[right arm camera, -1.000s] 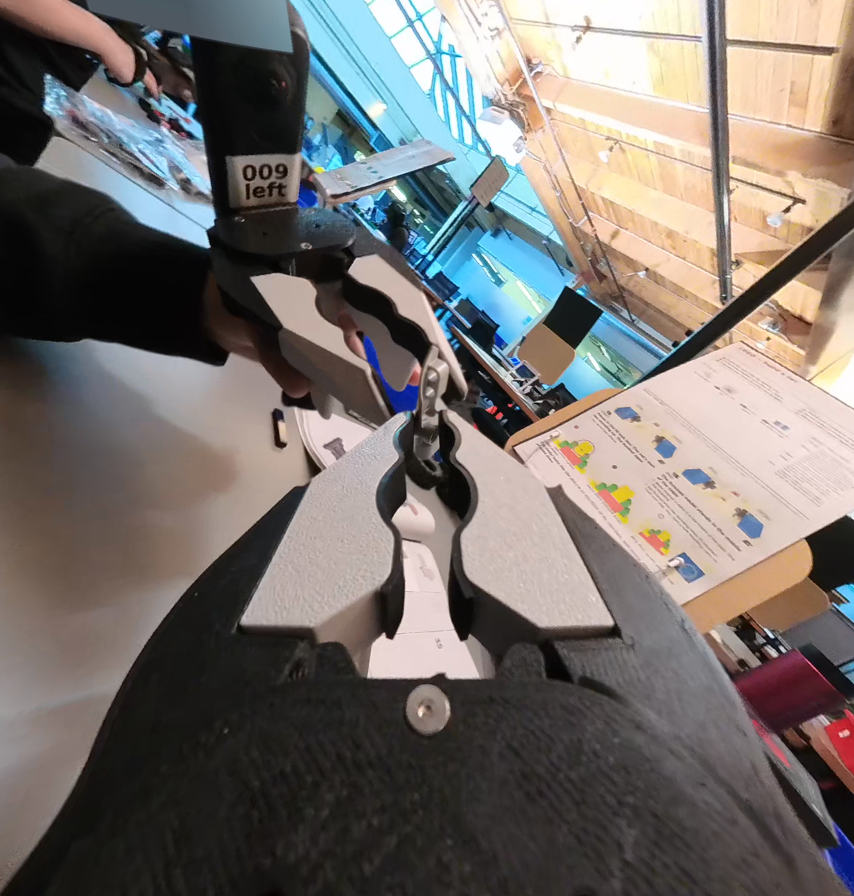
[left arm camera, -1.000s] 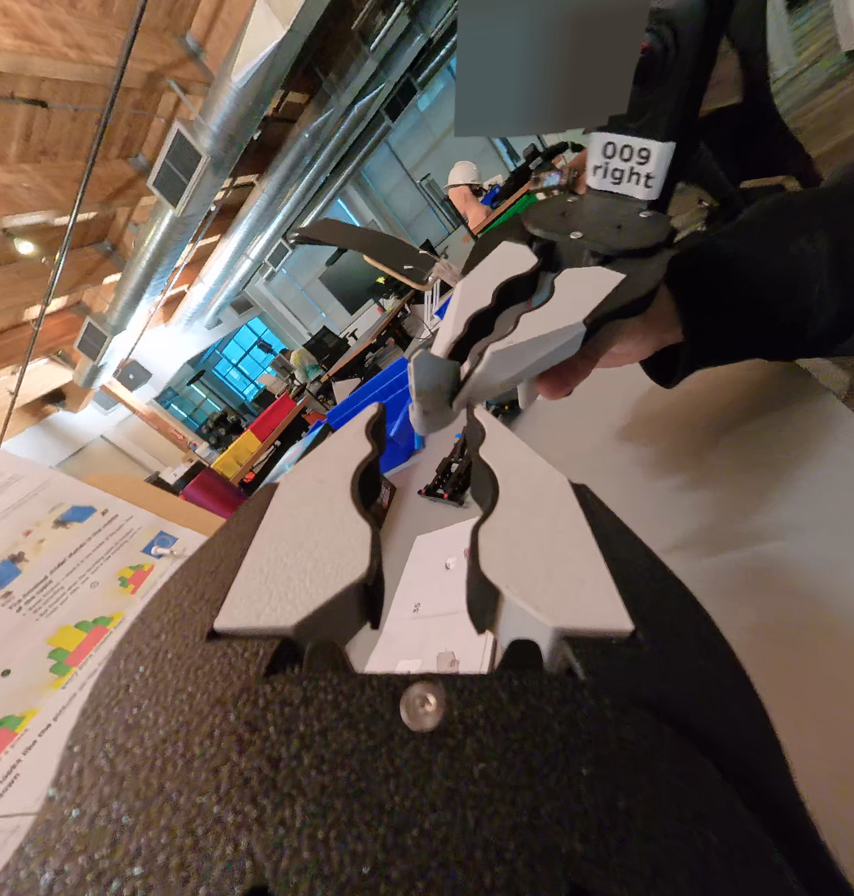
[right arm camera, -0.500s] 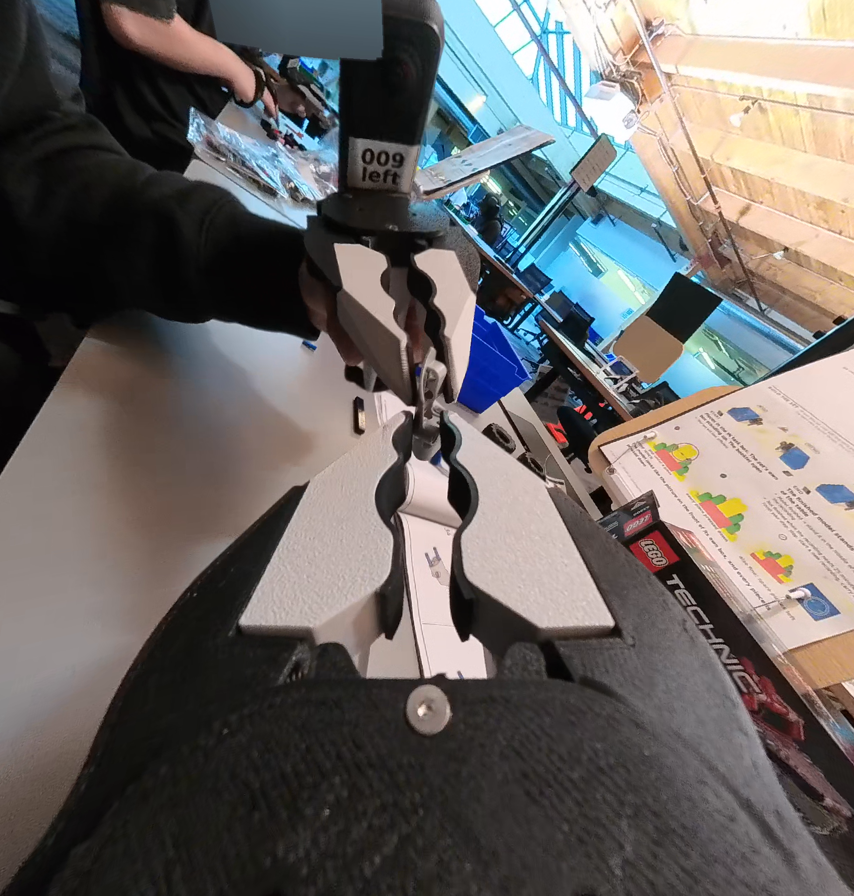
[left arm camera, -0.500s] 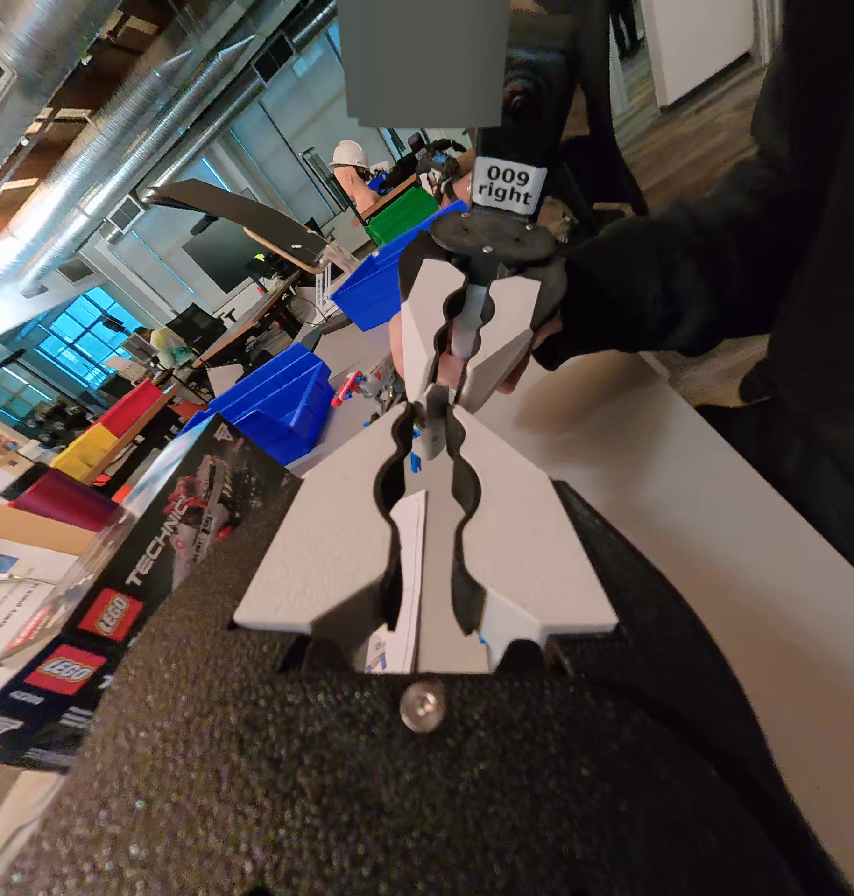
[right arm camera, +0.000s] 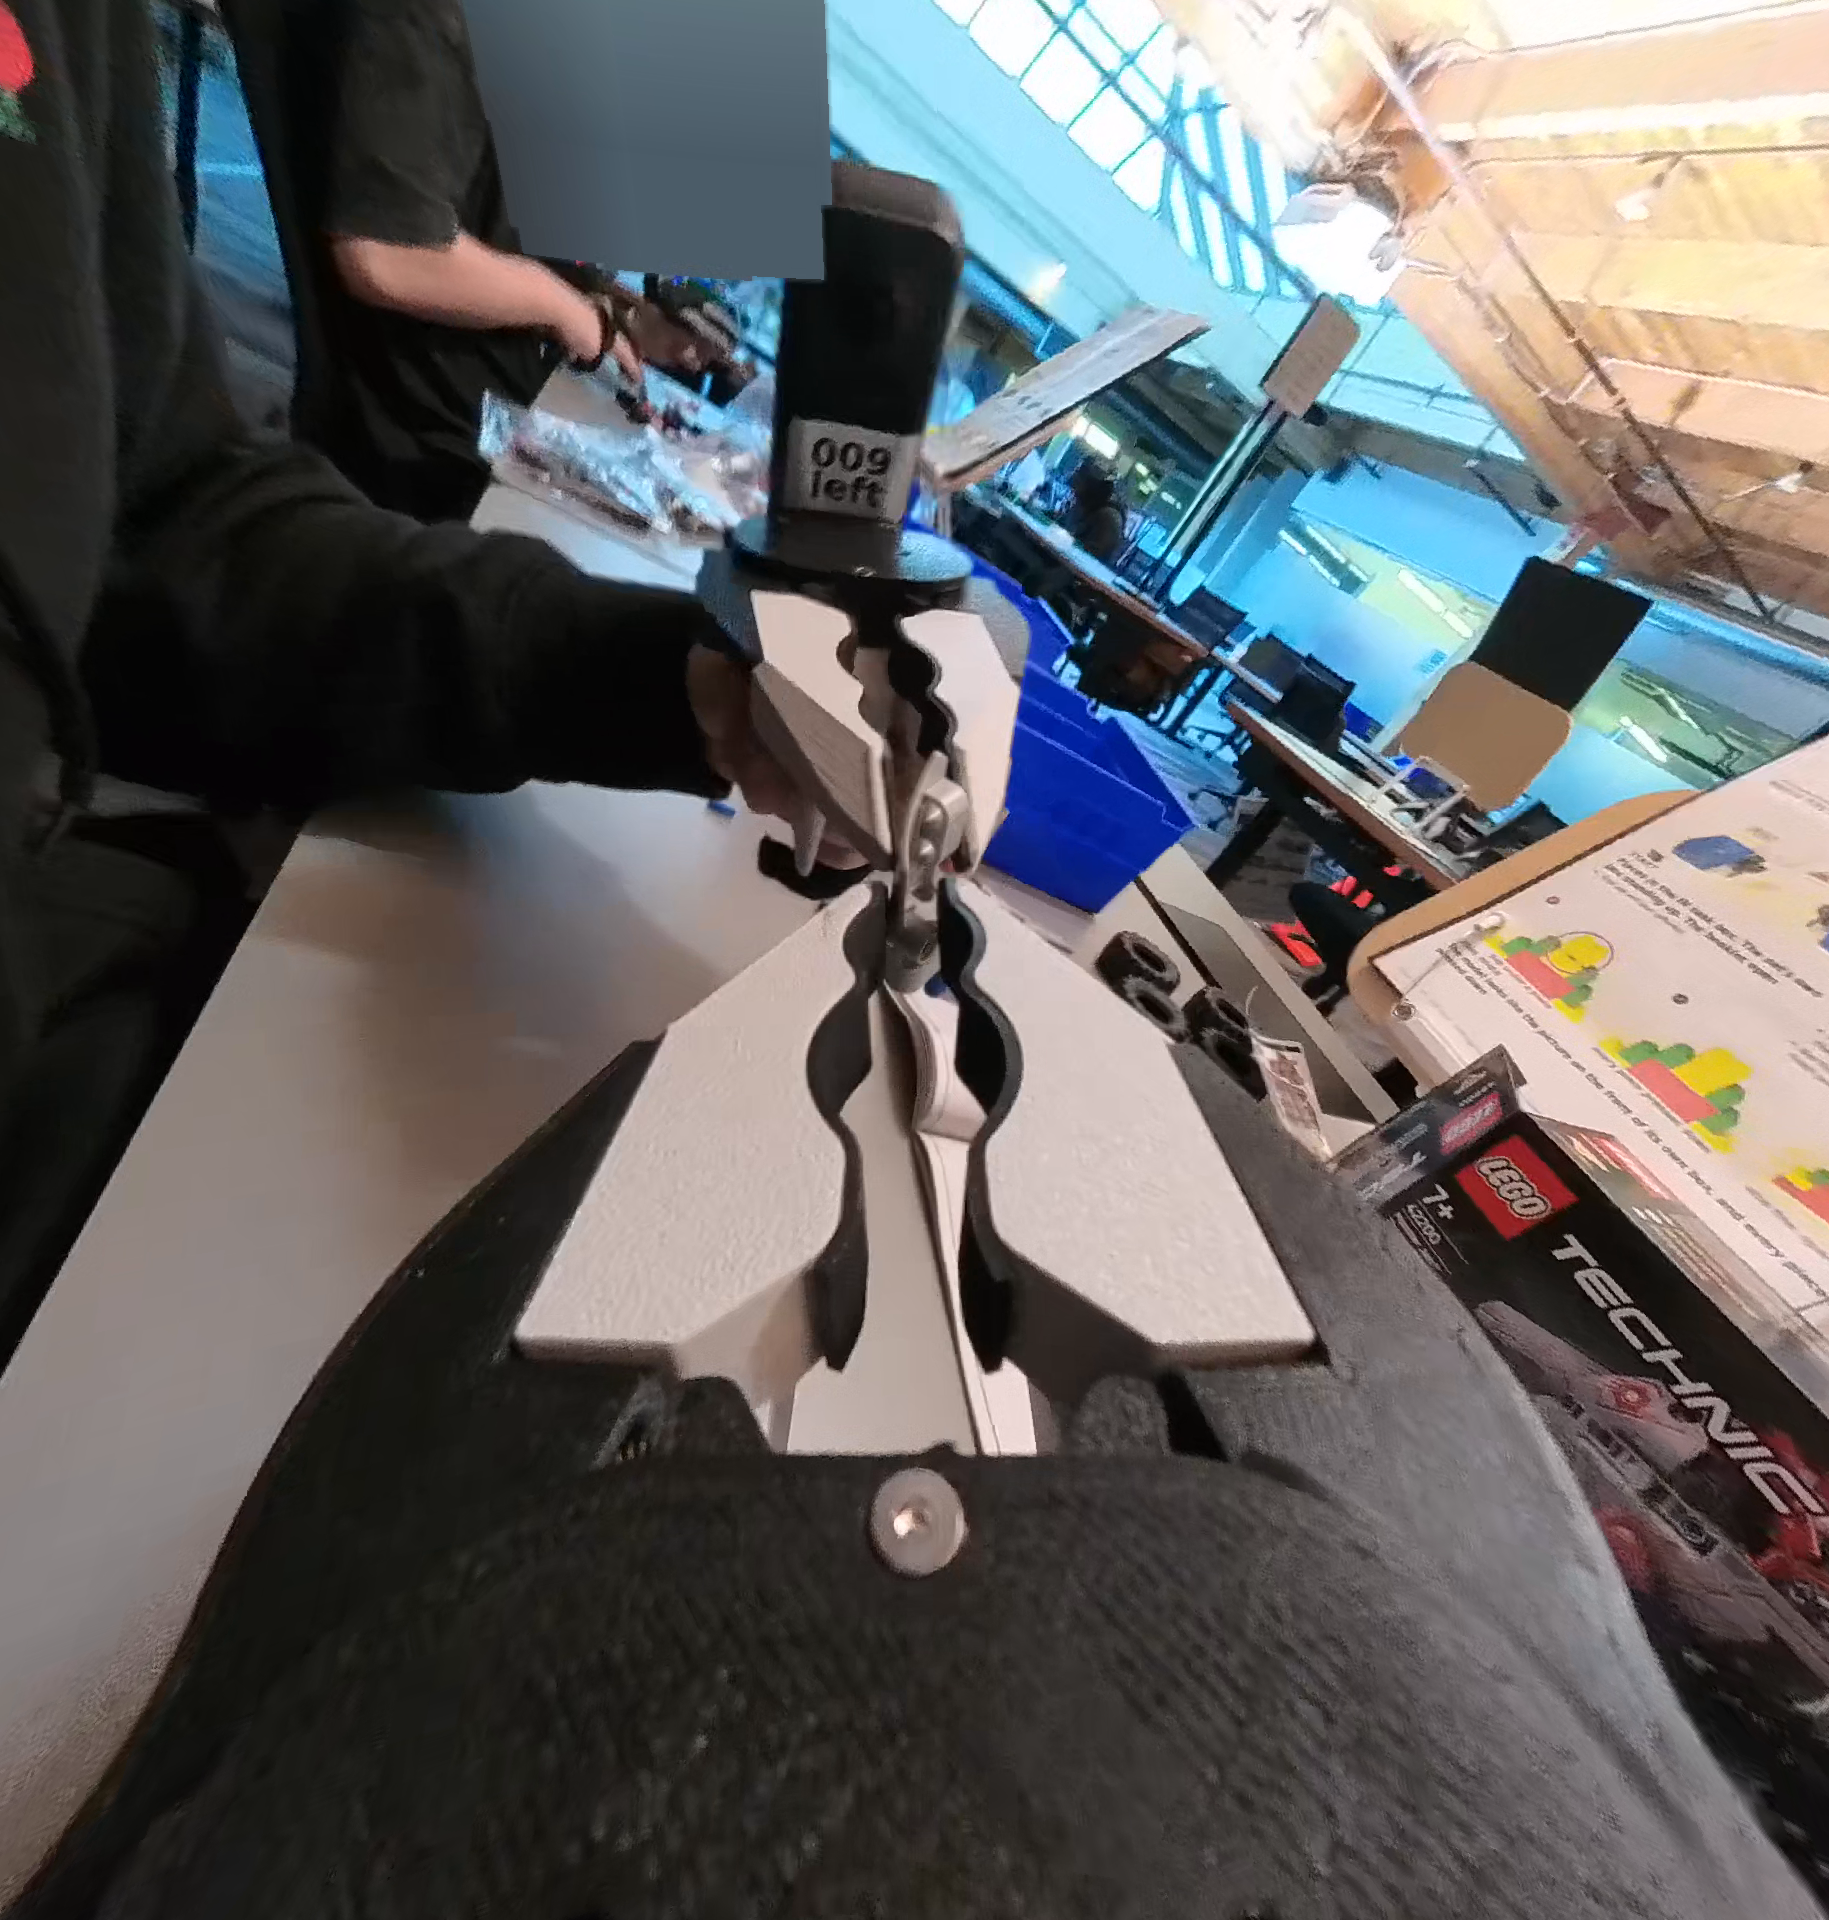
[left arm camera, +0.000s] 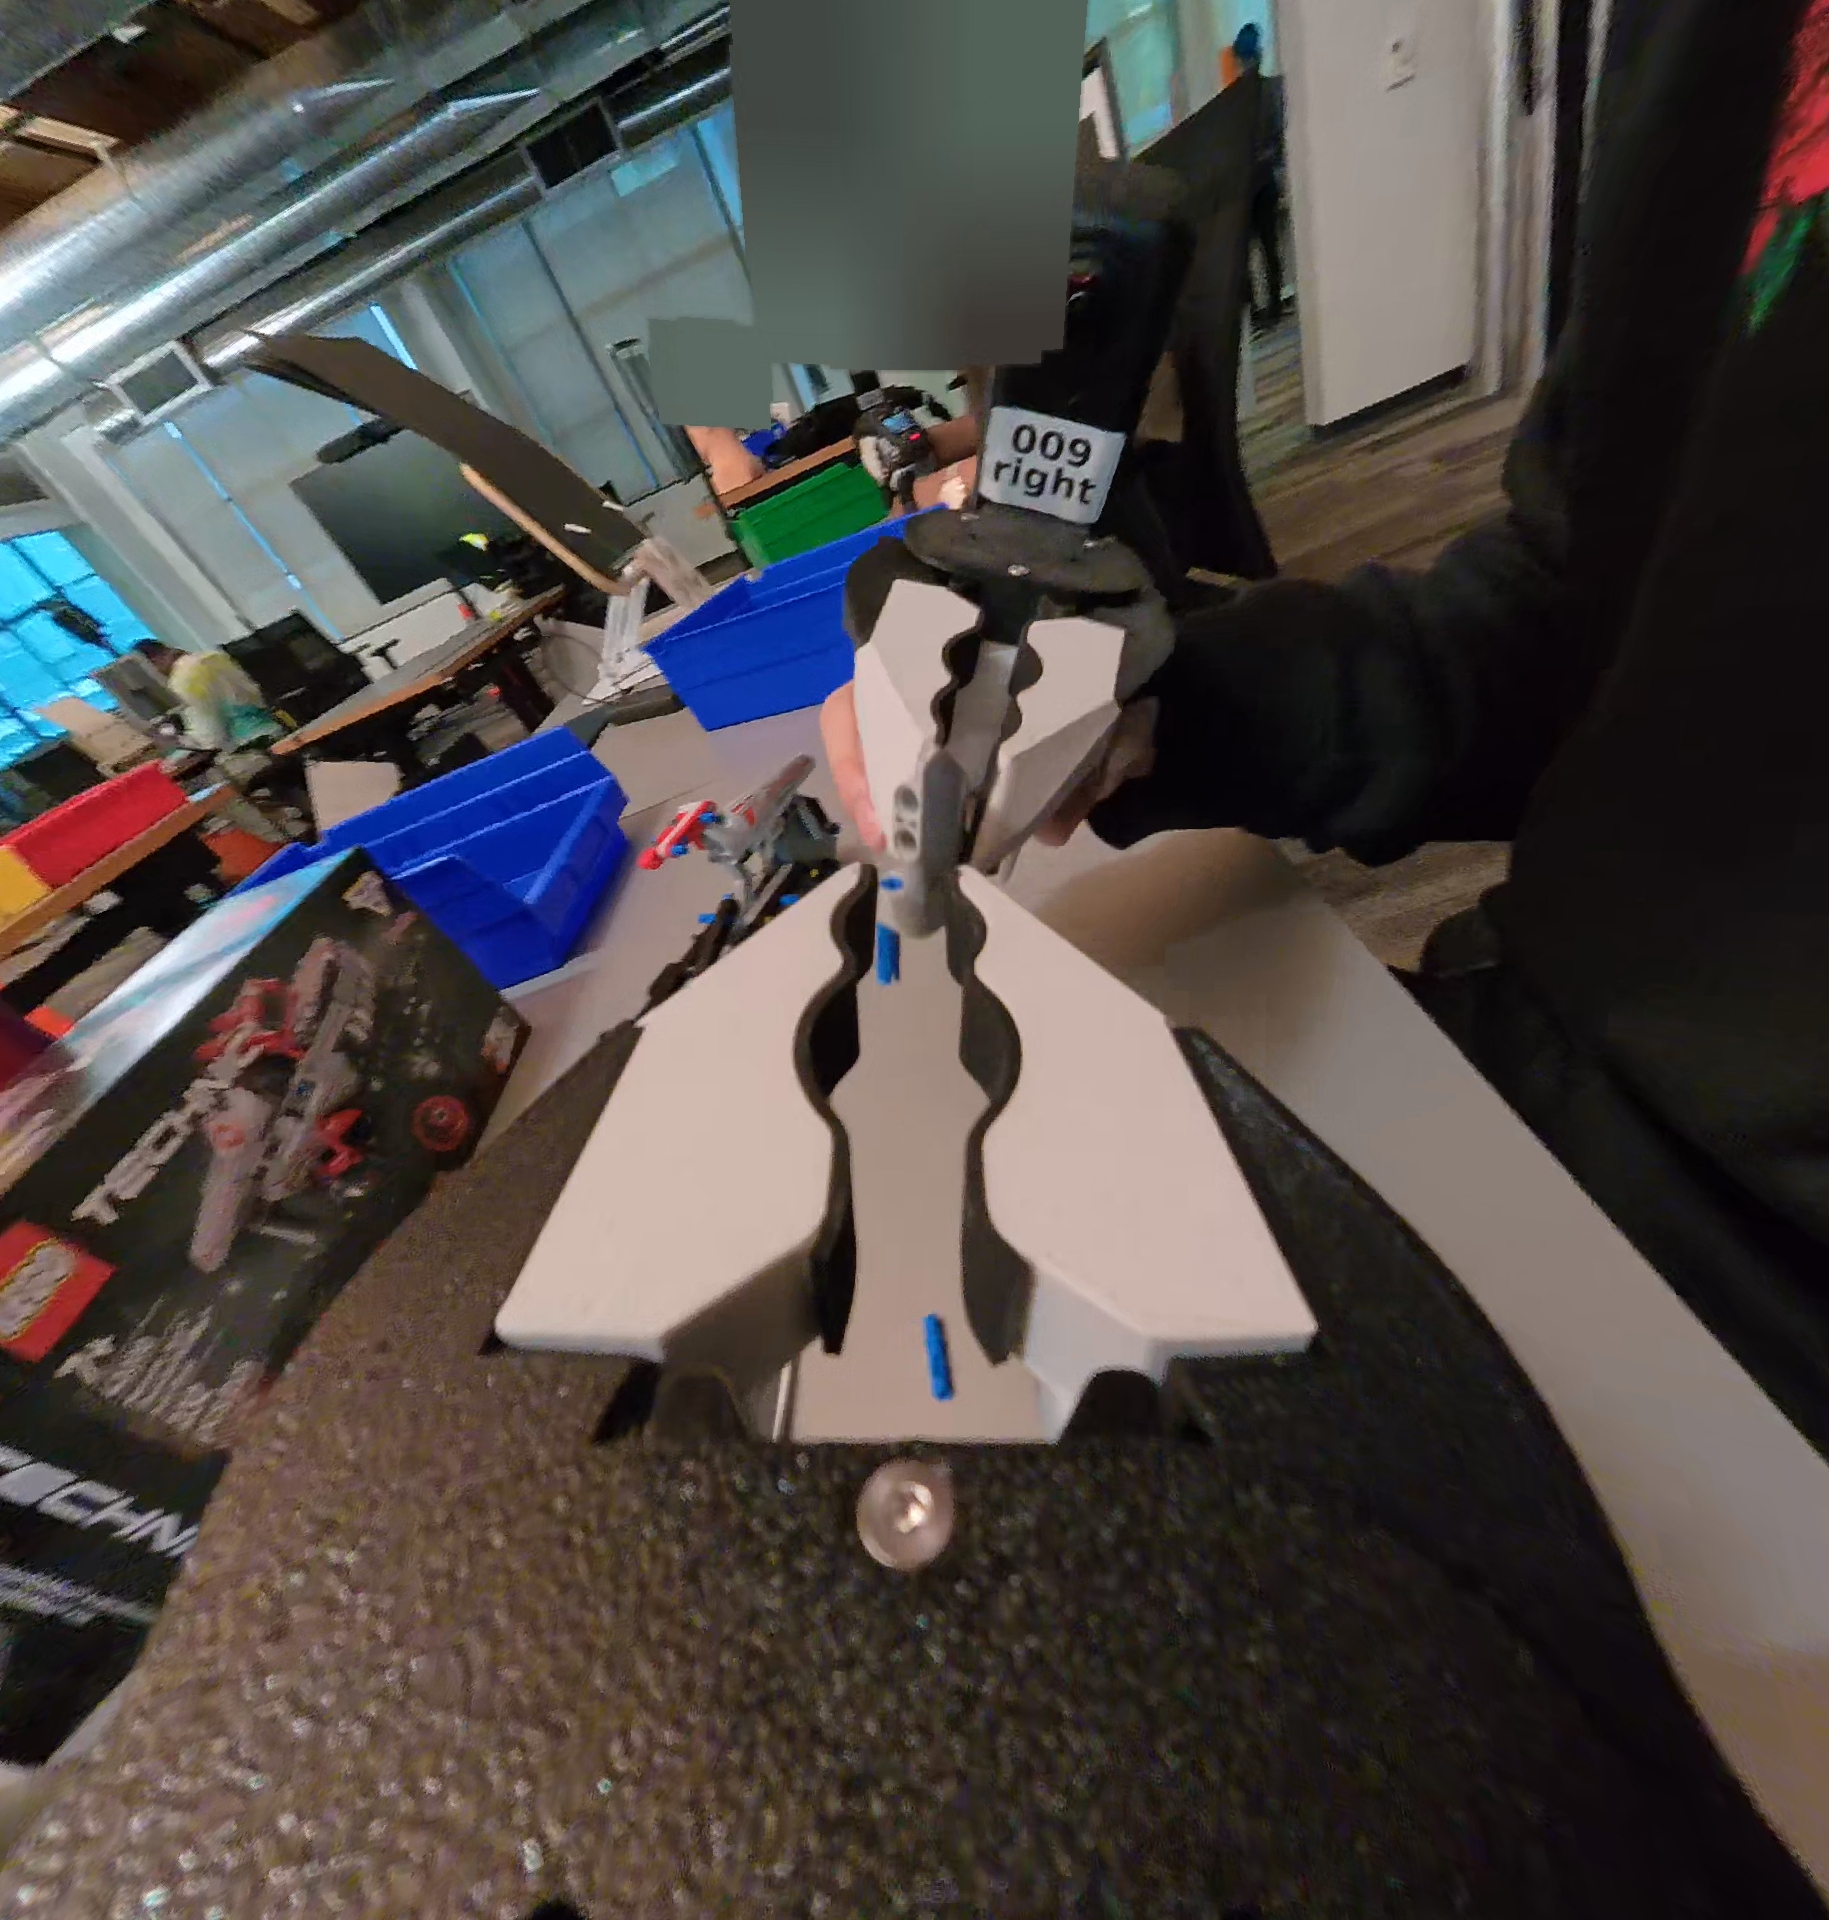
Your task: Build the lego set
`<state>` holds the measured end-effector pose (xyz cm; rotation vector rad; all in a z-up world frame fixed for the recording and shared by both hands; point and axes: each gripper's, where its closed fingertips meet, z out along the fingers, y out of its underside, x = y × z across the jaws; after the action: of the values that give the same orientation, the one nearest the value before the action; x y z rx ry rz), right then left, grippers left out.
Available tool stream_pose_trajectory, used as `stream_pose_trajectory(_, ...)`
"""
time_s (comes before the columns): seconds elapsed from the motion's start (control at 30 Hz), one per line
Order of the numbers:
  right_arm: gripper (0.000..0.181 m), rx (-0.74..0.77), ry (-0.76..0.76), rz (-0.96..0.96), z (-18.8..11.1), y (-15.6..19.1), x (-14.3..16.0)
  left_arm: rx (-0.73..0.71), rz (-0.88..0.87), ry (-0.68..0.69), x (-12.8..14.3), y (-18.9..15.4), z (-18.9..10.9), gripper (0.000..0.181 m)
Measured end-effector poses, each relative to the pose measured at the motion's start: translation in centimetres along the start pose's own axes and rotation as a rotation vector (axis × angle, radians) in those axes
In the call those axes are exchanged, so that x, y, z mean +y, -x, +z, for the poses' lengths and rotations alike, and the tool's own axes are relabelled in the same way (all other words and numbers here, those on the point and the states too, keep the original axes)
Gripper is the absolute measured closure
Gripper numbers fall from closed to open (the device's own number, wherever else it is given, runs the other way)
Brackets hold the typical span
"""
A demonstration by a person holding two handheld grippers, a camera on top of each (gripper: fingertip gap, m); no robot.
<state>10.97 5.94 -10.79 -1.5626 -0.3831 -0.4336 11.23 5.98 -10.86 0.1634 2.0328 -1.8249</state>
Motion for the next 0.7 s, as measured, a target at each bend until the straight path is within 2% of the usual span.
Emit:
stream_pose_trajectory(0.23,0.175,-0.082,-0.046,0.065,0.4,1.2,-0.5,0.042,0.047,0.110,1.8,-1.0,0.6,0.177)
stream_pose_trajectory(0.3,0.175,-0.032,-0.006,0.008,0.3,0.5,0.1,0.041,0.039,0.100,1.7,-1.0,0.5,0.167)
stream_pose_trajectory(0.47,0.175,-0.073,-0.038,0.091,0.2,0.8,0.1,0.039,0.013,0.078,1.3,-0.7,0.3,0.173)
stream_pose_trajectory(0.7,0.175,-0.117,0.063,0.135,0.1,1.2,1.6,0.032,0.129,0.183,2.1,-0.7,0.4,0.174)
